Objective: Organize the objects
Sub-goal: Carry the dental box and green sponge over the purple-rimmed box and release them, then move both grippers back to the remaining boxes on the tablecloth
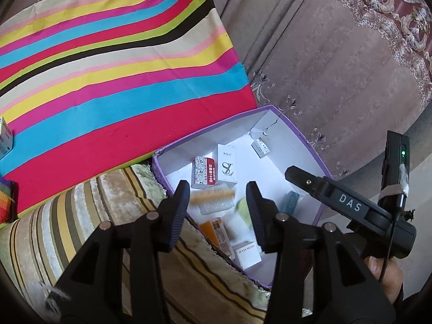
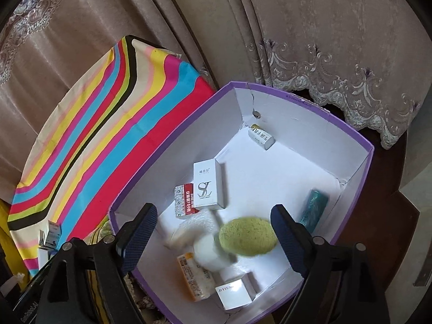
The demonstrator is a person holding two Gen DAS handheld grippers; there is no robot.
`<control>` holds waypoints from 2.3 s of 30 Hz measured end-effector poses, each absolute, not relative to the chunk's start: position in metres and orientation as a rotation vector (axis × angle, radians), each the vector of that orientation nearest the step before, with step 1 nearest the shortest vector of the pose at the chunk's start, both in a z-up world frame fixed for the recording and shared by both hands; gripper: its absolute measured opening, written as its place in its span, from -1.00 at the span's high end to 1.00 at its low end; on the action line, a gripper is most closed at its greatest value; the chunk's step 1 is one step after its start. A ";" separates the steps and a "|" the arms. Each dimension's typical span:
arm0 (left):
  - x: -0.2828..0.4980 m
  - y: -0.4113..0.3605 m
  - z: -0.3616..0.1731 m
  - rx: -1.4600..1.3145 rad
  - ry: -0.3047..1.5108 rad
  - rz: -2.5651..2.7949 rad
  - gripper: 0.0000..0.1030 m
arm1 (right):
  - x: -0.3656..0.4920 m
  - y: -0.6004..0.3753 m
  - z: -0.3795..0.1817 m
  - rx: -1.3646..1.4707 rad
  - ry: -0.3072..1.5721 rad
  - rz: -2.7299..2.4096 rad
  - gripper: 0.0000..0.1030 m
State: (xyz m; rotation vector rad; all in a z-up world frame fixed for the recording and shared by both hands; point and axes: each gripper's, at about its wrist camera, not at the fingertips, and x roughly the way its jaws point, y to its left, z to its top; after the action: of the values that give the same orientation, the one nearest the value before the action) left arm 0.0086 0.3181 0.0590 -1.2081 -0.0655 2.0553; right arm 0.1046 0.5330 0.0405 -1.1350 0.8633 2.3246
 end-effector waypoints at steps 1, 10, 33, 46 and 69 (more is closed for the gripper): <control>0.009 0.317 0.059 -1.208 -0.070 2.058 0.07 | 0.105 0.532 0.041 -1.138 0.871 2.328 -0.69; 0.007 0.302 0.063 -1.204 -0.120 2.107 0.07 | 0.096 0.511 0.044 -1.176 0.880 2.409 -0.69; 0.001 0.127 0.074 -1.216 -0.497 2.436 0.07 | 0.053 0.395 0.063 -1.415 0.478 2.736 -0.69; 0.013 0.029 0.054 -1.278 -0.740 2.587 0.07 | 0.026 0.323 0.063 -1.573 0.271 2.868 -0.69; -0.008 -0.037 0.030 -1.375 -0.868 2.638 0.07 | -0.039 0.214 0.047 -1.832 -0.177 3.019 -0.69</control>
State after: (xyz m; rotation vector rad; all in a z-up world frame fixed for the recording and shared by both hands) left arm -0.0084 -0.0374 0.0298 -1.3750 -0.8682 2.6377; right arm -0.0394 0.2136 0.0466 -1.8316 -0.1771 3.0192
